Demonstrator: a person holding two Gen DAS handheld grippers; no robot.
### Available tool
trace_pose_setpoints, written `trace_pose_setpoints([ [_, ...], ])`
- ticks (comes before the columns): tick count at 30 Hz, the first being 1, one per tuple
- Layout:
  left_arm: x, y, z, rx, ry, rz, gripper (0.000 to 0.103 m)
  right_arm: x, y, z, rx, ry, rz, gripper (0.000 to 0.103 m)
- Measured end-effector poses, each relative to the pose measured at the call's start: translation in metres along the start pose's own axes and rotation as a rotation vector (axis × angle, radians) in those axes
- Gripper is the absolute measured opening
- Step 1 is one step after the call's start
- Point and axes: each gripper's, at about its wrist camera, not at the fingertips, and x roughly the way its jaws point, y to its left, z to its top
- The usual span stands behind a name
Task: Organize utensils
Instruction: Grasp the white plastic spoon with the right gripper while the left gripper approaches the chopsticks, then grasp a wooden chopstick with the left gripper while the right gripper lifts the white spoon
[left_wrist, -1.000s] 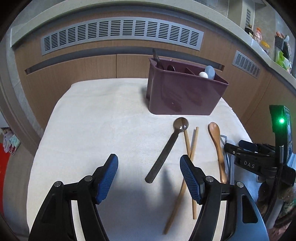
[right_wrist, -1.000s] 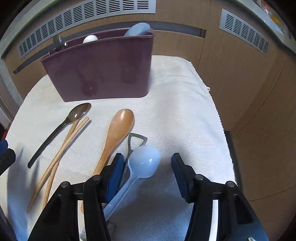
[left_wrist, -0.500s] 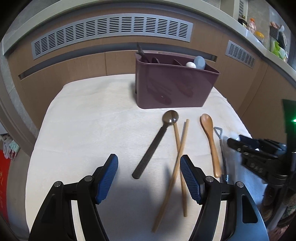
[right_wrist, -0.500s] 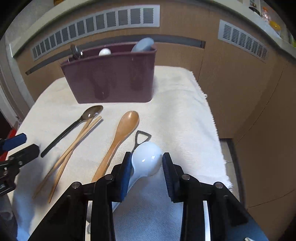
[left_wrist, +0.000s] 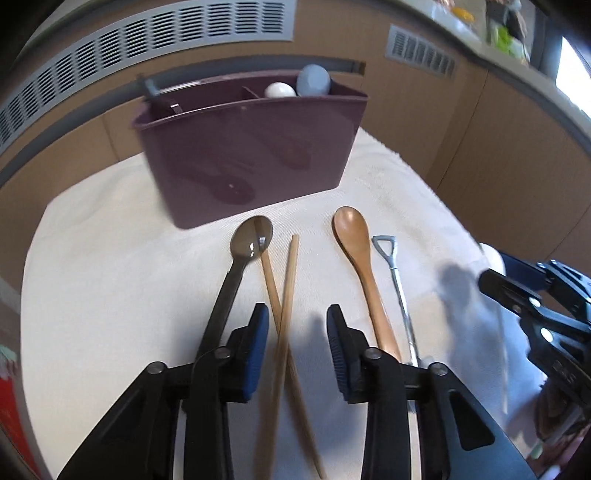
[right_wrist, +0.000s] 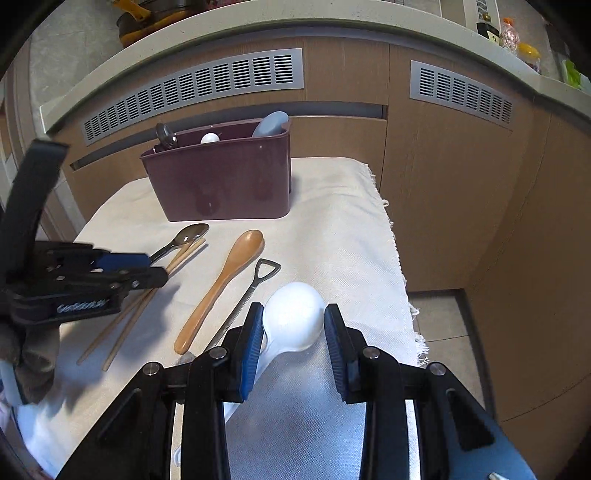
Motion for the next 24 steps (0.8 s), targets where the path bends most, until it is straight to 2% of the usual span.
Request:
trace_pose_setpoints([
  [3,0.013,-0.005,0.011,0.039,0.04,0.045,0.031,0.001,0.001,-0.004,-0.001,0.001,0.017,0.03],
  [5,0.024,-0.005,0.018,0.041,0.079,0.07,0.027,0.002,0.001,-0.006,-0.001,0.003,0.02,0.03],
  [8,0.038,-0.005,0.023,0.04,0.135,0.096,0.027,0.003,0.0,-0.007,0.004,0.005,0.025,0.03],
  [12,0.042,-0.006,0.027,0.032,0.16,0.109,0.026,0.004,0.001,-0.006,0.004,0.006,0.026,0.03],
  [13,0.043,-0.005,0.028,0.02,0.163,0.094,0.019,0.003,0.002,-0.006,0.004,0.006,0.025,0.03],
  [14,0.042,-0.005,0.027,0.014,0.159,0.089,0.008,0.002,0.002,-0.005,0.004,0.004,0.027,0.03],
  [16,0.036,-0.004,0.024,-0.007,0.13,0.095,0.006,-0.002,0.004,-0.004,0.0,-0.005,0.031,0.03],
  [24,-0.02,0.018,-0.01,-0.18,-0.041,0.032,0.006,-0.019,0.017,0.003,-0.045,-0.043,0.01,0.03],
])
